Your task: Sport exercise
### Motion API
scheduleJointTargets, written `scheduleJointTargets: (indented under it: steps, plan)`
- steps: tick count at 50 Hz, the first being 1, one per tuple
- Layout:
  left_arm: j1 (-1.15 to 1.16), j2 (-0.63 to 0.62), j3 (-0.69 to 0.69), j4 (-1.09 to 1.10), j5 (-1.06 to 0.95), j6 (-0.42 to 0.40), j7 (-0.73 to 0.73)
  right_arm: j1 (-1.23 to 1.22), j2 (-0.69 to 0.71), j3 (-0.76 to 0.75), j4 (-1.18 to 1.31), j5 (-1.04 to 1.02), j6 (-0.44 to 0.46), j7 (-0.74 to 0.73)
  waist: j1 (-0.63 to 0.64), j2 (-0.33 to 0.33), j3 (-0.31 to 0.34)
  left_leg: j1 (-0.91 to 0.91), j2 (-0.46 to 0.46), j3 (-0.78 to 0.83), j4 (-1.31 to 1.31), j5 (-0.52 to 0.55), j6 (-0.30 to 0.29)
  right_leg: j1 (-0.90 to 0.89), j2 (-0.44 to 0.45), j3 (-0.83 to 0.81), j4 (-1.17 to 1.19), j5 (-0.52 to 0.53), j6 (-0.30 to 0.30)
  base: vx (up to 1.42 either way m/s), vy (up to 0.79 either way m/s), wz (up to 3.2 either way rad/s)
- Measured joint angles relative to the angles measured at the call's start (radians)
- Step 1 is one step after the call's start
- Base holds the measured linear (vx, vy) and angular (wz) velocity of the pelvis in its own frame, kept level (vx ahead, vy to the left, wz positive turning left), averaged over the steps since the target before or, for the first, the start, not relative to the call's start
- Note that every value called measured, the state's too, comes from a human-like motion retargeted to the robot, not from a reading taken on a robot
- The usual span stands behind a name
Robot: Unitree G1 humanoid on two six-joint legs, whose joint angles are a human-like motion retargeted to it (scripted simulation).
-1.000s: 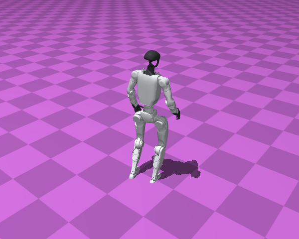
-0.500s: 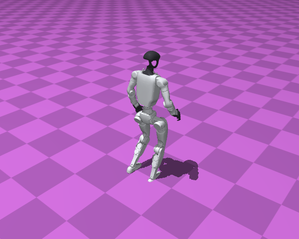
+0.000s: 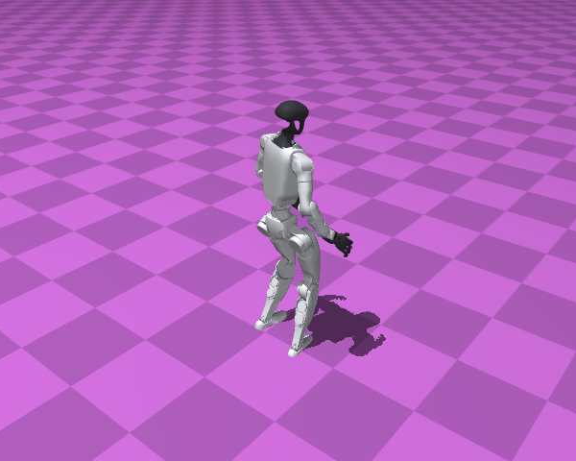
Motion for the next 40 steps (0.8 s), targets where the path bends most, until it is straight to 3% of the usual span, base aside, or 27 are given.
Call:
scheduleJointTargets:
  steps: [15, 26, 34, 40]
  plan:
    - [-0.029, 0.114, -0.077, -0.298, 0.011, -0.049, 0.050, -0.015, 0.026, 0.019, -0.220, 0.006, -0.029, -0.059, -0.060, -0.024, -0.046, -0.113, -0.017, 0.112, 0.038, 0.020, 0.017, -0.136, -0.091, -0.055, 0.314, 0.046, 0.062, -0.08, 0.11, -0.26]
    - [-0.056, 0.077, -0.083, -0.331, 0.008, -0.044, 0.085, -0.116, 0.059, 0.076, -0.390, -0.066, -0.054, -0.129, 0.009, -0.096, -0.094, -0.196, -0.064, 0.132, 0.038, 0.070, 0.044, -0.007, -0.093, 0.048, 0.376, 0.085, 0.107, -0.16, -0.02, 0.00]
    - [-0.062, 0.041, -0.052, -0.394, -0.042, -0.048, 0.091, -0.228, 0.075, 0.074, -0.497, -0.126, -0.085, -0.214, 0.084, -0.116, -0.091, -0.256, -0.055, 0.117, -0.001, 0.145, 0.021, 0.077, -0.081, 0.072, 0.193, -0.083, 0.024, -0.25, -0.12, 0.01]
    - [-0.052, 0.023, -0.002, -0.474, -0.100, -0.051, 0.080, -0.309, 0.077, 0.061, -0.550, -0.137, -0.111, -0.260, 0.142, -0.096, -0.065, -0.282, -0.002, 0.090, -0.120, 0.258, -0.050, 0.066, -0.061, -0.003, 0.045, -0.137, -0.046, -0.36, -0.16, -0.01]
